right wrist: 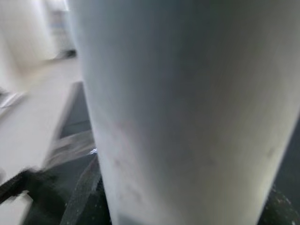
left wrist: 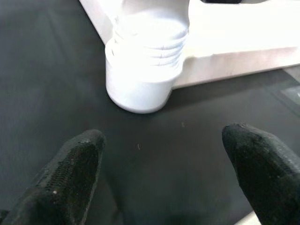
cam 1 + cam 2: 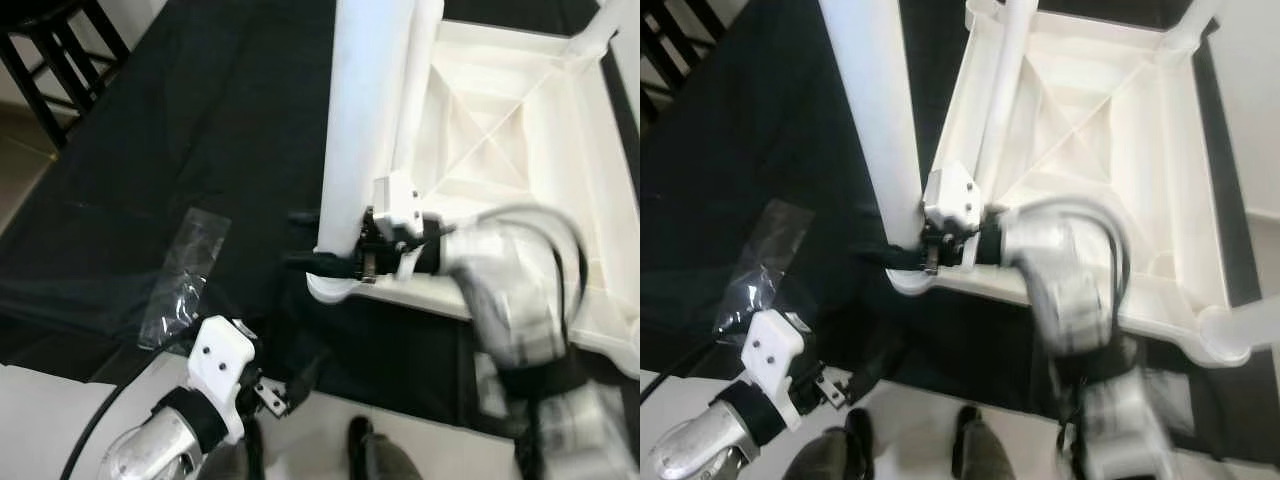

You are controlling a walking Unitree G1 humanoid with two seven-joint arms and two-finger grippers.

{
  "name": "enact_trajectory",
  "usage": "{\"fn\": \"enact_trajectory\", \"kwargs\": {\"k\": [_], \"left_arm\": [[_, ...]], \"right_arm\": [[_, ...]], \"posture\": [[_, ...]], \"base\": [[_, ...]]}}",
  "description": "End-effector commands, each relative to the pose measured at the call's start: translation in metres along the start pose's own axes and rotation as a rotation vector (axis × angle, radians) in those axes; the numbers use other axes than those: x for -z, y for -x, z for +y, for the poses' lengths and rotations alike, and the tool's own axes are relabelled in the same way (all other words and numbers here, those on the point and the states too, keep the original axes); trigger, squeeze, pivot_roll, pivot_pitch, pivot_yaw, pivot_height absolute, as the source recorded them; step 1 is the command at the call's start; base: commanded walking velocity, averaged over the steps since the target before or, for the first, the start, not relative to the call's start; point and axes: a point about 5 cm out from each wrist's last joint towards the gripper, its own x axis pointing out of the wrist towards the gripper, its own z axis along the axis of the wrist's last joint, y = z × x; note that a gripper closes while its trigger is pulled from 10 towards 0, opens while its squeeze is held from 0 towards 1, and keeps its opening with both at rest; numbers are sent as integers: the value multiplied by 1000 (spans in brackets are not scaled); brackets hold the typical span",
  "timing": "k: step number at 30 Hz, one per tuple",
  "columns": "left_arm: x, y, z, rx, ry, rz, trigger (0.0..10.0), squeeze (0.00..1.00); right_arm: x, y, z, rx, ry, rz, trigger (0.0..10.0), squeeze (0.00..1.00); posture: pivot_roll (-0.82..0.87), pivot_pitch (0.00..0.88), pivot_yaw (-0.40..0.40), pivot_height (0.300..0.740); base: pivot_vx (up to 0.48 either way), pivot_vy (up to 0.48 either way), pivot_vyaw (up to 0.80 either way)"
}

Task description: Building children table

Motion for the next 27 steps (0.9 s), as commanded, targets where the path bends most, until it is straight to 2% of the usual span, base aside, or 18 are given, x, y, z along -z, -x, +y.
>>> {"fn": "enact_trajectory", "kwargs": {"k": [1,2,3,4,6,7,11,15,16,18,19,22,27], "left_arm": [[5,1,0,-2,21,16,10000,0],[6,-2,2,-2,22,13,10000,0],[7,-4,5,-3,23,11,10000,0],[7,-4,5,-3,23,11,10000,0],[8,-8,10,-13,29,6,10000,0],[8,-9,15,-26,33,3,10000,0],[8,-11,19,-41,33,-1,10000,0],[-1,-14,46,-156,10,-64,10000,0],[-1,-14,46,-156,10,-64,10000,0],[-14,-11,63,-198,11,-119,10000,0],[-14,-11,63,-198,11,-119,10000,0],[-34,-5,78,-164,-1,-175,10000,0],[-47,0,84,-86,-18,-189,10000,0]], "right_arm": [[80,25,16,259,-280,450,10000,0],[88,27,28,391,-325,486,10000,0],[93,25,35,468,-367,504,10000,0],[93,25,35,468,-367,504,10000,0],[95,14,40,543,-394,490,10000,0],[96,7,37,577,-379,470,10000,0],[96,3,34,611,-362,463,10000,0],[94,-10,26,697,-288,463,10000,0],[94,-10,26,697,-288,463,10000,0],[93,-15,22,713,-238,463,10000,0],[93,-15,22,713,-238,463,10000,0],[96,-13,12,734,-181,470,10000,0],[98,-7,0,762,-150,476,10000,0]], "posture": [[43,434,-35,740],[40,421,-25,740],[43,411,-18,740],[43,411,-18,740],[46,390,-9,740],[50,378,-4,740],[49,365,-2,740],[59,320,0,740],[59,320,0,740],[70,288,3,740],[70,288,3,740],[78,259,7,740],[74,236,11,740]], "base": [[0,0,0],[0,0,0],[0,0,0],[0,0,0],[0,0,0],[0,0,0],[0,0,0],[0,0,0],[0,0,0],[0,0,0],[0,0,0],[0,0,0],[0,0,0]]}}
